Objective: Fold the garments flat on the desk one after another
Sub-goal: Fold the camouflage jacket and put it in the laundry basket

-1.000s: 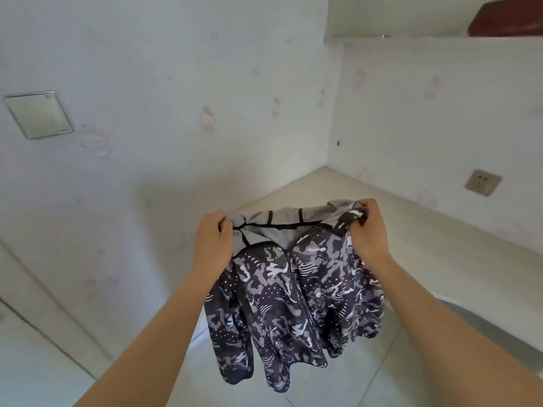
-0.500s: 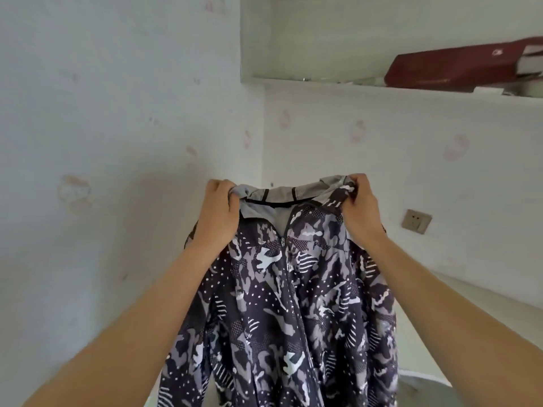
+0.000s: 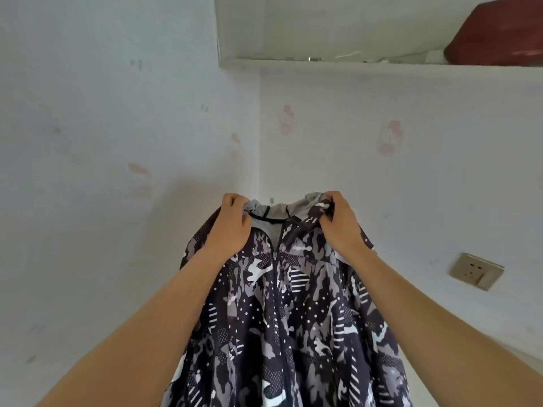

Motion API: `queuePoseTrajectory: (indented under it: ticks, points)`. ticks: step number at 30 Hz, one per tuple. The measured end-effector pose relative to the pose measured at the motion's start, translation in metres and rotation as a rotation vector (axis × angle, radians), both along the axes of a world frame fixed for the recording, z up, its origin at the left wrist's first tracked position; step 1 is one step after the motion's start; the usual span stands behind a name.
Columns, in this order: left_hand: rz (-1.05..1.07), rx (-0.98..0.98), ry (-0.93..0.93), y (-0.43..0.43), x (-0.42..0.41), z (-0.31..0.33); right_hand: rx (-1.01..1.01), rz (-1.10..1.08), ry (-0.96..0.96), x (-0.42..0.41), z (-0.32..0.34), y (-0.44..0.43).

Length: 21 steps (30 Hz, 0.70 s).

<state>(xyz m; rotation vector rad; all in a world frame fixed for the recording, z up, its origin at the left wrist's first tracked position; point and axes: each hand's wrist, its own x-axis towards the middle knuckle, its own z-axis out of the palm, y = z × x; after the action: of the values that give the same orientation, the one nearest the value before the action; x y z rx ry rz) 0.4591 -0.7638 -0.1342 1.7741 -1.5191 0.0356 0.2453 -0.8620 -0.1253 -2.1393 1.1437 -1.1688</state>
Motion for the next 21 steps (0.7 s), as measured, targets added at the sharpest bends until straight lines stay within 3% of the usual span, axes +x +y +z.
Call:
queuePoseTrajectory:
  ticks: [12,16,21]
  points:
    - [0.12,0.357,0.038,-0.176,0.052,-0.085,0.199,0.165,0.165,0.079,-0.109,-0.211]
    - [0.153,0.46,0.031,-0.18,0.043,-0.12,0.374,0.348,0.355,0.08,-0.151,-0.229]
    - [0.044,0.751,0.028,-0.123,0.019,-0.191,0.578,0.299,0.581,0.058,-0.199,-0.197]
